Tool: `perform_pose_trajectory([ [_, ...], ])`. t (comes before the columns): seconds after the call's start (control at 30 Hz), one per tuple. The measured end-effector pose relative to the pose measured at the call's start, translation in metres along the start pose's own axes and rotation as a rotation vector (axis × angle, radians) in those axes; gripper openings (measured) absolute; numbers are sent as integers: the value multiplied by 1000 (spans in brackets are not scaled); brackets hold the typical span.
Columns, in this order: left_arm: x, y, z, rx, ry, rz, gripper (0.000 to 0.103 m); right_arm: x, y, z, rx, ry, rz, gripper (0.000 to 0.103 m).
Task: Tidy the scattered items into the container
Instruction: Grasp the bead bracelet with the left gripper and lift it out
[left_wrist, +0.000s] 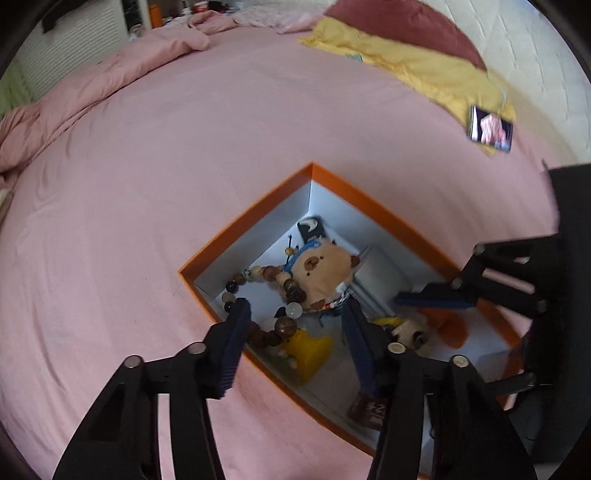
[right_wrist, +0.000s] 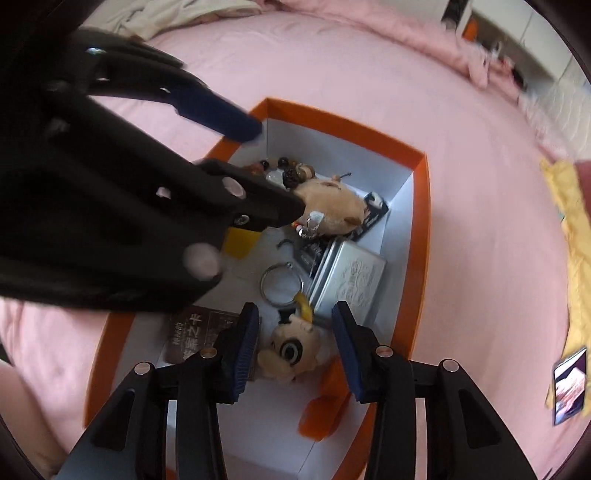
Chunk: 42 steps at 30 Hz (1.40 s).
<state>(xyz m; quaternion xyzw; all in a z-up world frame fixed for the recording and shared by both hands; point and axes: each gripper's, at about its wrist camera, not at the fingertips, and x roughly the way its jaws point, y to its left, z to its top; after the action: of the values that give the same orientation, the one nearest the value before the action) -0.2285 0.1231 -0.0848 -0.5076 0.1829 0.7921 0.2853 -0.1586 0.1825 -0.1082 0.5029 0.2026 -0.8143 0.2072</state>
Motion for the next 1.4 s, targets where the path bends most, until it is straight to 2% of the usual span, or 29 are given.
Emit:
perform_pose_trajectory([
  [0.13,17,-5,0,66,28,38,41,-2,5,-6,6,-57,-42,41],
  [0.2,22,-4,2,84,30,88,41,-5,7,-8,7,-59,-34,41],
  [0.27,22,3,2,57,8,87,41,-11,5,-10,32,-61,-2,44],
  [0.33,18,12,0,20,-21,49,41,-18,1,-11,77,-68,48,45],
  [0.43,20,13,0,55,-12,69,41,-30,-6,-15,128,-70,112,45],
  [0.5,23,7,5,80,7,110,41,-35,-7,-17,143,-61,125,49],
  [0.6,26,3,6,29,10,120,41,-42,-8,-19,161,-65,138,63],
  [0.7,21,-5,7,9,-7,147,41,-48,-13,-22,200,-76,163,63],
  [0.8,10,-15,2,38,-72,176,41,-52,-16,-23,226,-83,182,63],
  [0.9,2,-18,1,56,-101,151,42,-56,-16,-24,234,-84,186,64],
  [1.0,-3,-16,2,79,-102,135,47,-60,-17,-26,248,-90,196,64],
  [1.17,-9,1,4,117,-108,134,50,-67,-18,-27,261,-90,211,64],
  [1.23,-7,-2,4,139,-102,154,66,-69,-19,-26,264,-91,212,64],
  [1.27,-7,-6,2,159,-109,155,78,-70,-20,-26,267,-92,213,64],
  [1.33,-8,-15,0,201,-139,143,79,-65,-23,-27,275,-94,215,64],
  [1.4,-5,-24,2,233,-153,168,80,-54,-27,-31,285,-97,220,64],
])
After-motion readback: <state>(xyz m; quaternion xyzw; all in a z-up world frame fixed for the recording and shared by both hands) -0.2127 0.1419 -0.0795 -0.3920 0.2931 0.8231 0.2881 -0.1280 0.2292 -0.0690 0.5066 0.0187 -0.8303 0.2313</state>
